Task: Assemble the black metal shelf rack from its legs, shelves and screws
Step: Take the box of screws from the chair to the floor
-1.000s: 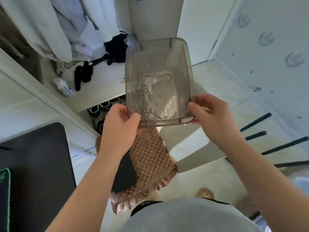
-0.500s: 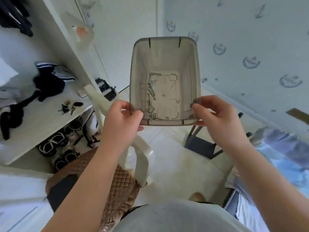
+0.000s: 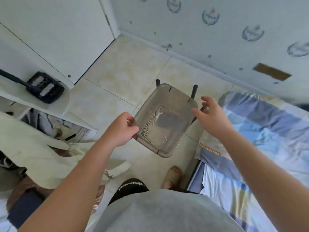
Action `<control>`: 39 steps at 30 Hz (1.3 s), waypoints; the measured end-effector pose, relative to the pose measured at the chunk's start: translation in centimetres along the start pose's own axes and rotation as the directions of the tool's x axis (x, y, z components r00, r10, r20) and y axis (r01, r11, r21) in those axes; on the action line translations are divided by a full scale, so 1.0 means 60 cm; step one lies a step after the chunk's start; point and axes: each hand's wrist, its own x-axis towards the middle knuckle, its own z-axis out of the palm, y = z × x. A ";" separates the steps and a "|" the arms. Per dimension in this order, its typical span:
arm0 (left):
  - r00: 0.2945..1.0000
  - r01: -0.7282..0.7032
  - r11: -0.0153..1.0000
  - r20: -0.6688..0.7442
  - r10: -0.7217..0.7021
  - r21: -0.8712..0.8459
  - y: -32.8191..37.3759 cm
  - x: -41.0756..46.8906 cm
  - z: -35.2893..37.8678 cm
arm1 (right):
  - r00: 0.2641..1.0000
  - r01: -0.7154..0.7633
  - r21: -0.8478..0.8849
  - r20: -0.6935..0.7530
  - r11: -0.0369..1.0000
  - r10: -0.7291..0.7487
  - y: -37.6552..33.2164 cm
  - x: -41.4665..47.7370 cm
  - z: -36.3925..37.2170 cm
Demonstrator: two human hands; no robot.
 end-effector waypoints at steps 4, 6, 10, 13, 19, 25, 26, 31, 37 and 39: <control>0.978 -0.022 0.977 0.205 -0.022 0.210 0.000 0.055 0.040 | 0.978 -0.126 -0.174 0.145 0.977 0.152 0.074 0.054 0.027; 0.960 -0.029 0.973 0.276 -0.036 0.227 -0.008 0.085 0.057 | 0.948 -0.176 -0.197 0.228 0.964 0.220 0.108 0.064 0.047; 0.948 0.025 0.989 0.310 -0.068 0.143 -0.043 0.145 0.108 | 0.923 -0.281 -0.162 0.225 0.946 0.312 0.185 0.064 0.093; 0.949 0.235 0.964 0.242 -0.201 -0.123 -0.088 0.181 0.160 | 0.882 -0.440 -0.028 0.176 0.897 0.438 0.248 0.054 0.139; 0.918 0.338 0.938 0.250 -0.309 -0.079 -0.230 0.258 0.302 | 0.775 -0.632 0.138 0.141 0.763 0.616 0.393 0.065 0.265; 0.906 0.364 0.931 0.232 -0.355 0.003 -0.378 0.374 0.441 | 0.754 -0.656 0.047 0.066 0.753 0.653 0.556 0.122 0.396; 0.902 0.370 0.929 0.234 -0.363 0.012 -0.404 0.397 0.464 | 0.753 -0.657 0.025 0.070 0.753 0.655 0.588 0.136 0.417; 0.893 0.384 0.921 0.224 -0.390 0.072 -0.521 0.520 0.572 | 0.724 -0.680 -0.048 0.114 0.732 0.680 0.739 0.219 0.530; 0.904 0.334 0.927 0.219 -0.366 0.171 -0.614 0.632 0.668 | 0.738 -0.668 -0.045 0.085 0.742 0.670 0.868 0.300 0.624; 0.900 0.345 0.922 0.216 -0.378 0.174 -0.632 0.657 0.687 | 0.744 -0.665 -0.024 0.067 0.747 0.665 0.894 0.316 0.640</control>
